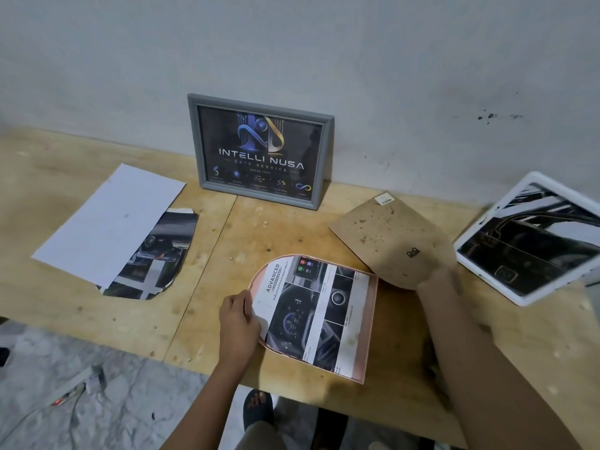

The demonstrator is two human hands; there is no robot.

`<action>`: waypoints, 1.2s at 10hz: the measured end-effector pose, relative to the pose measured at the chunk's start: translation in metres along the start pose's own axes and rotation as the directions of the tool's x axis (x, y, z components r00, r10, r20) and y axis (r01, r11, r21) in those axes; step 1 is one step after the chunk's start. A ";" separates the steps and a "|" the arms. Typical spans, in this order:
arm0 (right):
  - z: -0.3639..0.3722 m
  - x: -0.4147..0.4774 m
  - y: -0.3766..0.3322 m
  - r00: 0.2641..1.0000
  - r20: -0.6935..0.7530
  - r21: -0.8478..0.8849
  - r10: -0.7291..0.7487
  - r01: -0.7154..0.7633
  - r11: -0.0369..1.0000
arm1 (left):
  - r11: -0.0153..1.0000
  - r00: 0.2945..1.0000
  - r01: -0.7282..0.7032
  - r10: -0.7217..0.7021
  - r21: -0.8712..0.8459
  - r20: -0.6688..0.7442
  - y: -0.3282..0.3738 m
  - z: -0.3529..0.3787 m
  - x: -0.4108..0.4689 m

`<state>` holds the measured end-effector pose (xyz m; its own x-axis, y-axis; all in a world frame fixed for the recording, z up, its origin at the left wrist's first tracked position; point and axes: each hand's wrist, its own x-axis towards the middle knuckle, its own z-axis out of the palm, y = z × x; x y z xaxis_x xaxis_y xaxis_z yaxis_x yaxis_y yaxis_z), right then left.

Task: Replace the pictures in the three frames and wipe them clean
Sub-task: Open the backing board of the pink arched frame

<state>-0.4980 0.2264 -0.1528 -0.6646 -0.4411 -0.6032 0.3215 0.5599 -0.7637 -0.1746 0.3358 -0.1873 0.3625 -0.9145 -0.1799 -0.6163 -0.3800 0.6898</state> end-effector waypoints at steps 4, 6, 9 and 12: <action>0.006 -0.038 0.027 0.981 -0.147 -0.394 -0.126 0.059 0.917 | 0.967 0.979 -0.189 0.200 0.172 -0.046 0.003 -0.018 0.010; 0.014 -0.073 0.066 0.915 -0.186 -0.454 -0.359 0.244 0.857 | 0.850 0.962 -0.264 0.195 0.456 0.194 0.009 -0.018 0.035; 0.028 -0.125 0.139 0.913 -0.133 -0.352 -0.385 0.320 0.880 | 0.967 0.942 -0.243 0.253 -0.071 0.222 -0.010 -0.025 0.064; 0.025 -0.128 0.140 0.906 -0.039 -0.479 -0.421 0.352 0.804 | 0.942 0.931 -0.206 0.272 -0.264 0.244 -0.014 -0.042 0.077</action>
<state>-0.3511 0.3436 -0.1881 -0.7638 -0.6081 -0.2166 -0.2990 0.6307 -0.7161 -0.1084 0.2765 -0.1816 -0.0004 -0.9885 -0.1513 -0.4708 -0.1333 0.8721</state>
